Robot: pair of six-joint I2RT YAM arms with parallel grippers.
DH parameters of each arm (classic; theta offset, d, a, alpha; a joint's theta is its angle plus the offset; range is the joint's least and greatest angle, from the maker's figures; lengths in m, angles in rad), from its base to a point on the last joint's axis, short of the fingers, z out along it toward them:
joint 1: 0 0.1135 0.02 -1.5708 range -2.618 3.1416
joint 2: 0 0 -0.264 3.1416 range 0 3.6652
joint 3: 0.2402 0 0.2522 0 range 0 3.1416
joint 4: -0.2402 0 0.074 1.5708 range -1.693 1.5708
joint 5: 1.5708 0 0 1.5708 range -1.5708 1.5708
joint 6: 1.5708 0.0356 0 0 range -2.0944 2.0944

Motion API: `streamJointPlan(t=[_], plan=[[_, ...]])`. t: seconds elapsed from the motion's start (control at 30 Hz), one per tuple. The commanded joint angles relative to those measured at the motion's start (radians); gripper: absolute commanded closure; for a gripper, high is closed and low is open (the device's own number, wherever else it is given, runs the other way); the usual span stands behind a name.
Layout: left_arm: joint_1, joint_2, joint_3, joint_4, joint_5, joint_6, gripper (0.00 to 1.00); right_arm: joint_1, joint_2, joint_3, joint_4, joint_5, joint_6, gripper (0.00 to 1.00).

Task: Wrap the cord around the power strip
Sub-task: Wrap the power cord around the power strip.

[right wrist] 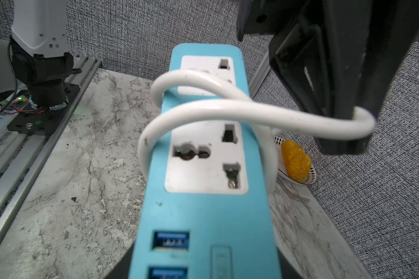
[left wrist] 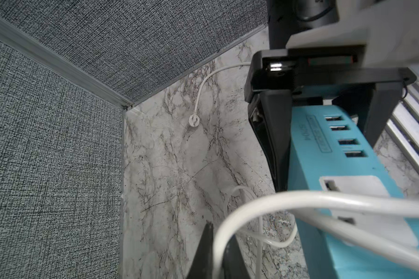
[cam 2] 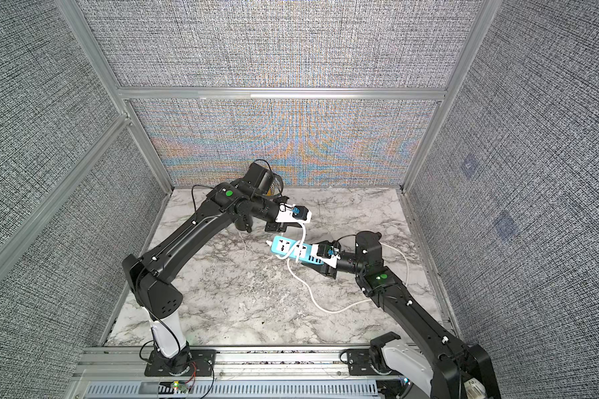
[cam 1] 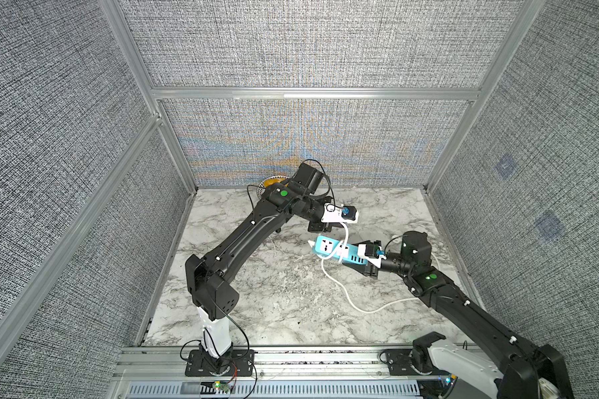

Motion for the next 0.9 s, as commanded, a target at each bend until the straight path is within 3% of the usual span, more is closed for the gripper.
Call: streamJointPlan(t=[0.0,0.27,0.87], plan=[[0.012,0.009,0.010,0.049,0.049,-0.042,0.92,0.004,-0.013,0.005,0.106,-0.110,0.038,1.00],[0.046,0.021,0.002,0.104,0.160,-0.135,0.75,0.008,-0.009,-0.010,0.176,-0.122,0.083,1.00],[0.086,0.037,-0.138,0.333,0.326,-0.393,0.64,0.010,-0.004,-0.051,0.397,-0.091,0.192,1.00]])
